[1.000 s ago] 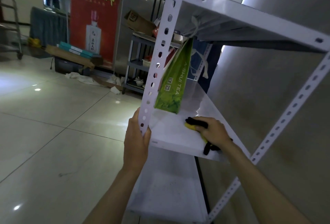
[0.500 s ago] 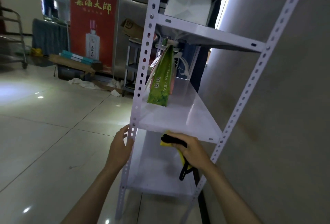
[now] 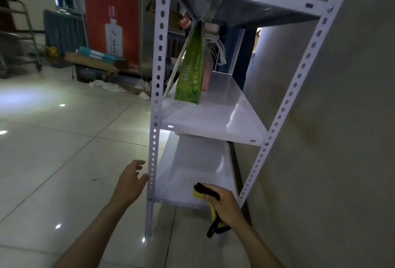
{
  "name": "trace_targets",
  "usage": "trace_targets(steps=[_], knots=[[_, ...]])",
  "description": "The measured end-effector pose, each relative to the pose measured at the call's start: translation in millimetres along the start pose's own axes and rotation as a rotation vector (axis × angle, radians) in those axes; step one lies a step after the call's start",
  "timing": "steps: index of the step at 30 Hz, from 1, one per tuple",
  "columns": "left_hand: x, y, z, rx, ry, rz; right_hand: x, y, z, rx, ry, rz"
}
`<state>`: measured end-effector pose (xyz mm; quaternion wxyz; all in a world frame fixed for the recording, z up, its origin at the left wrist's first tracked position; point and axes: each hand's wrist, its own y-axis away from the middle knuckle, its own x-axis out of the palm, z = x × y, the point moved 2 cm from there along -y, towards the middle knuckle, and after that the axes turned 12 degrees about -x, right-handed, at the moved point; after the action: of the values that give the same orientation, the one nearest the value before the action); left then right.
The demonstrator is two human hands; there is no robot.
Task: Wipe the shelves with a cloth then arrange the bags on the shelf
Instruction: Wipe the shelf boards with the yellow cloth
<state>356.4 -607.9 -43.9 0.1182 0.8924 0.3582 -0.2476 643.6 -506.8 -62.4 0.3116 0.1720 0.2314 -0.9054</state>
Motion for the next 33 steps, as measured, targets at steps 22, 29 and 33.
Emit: trace_targets(steps=[22,29,33], knots=[[88.8,-104.1,26.5,0.229,0.057,-0.27,68.3,-84.1,-221.2,0.094,0.724,-0.334],[88.6,-106.6,27.9,0.275,0.032,-0.3,177.0,-120.5,-168.3,-0.194,0.418,-0.114],[87.6,-108.8,28.2,0.305,0.014,-0.297,179.7,-127.8,-164.6,-0.316,0.413,0.047]])
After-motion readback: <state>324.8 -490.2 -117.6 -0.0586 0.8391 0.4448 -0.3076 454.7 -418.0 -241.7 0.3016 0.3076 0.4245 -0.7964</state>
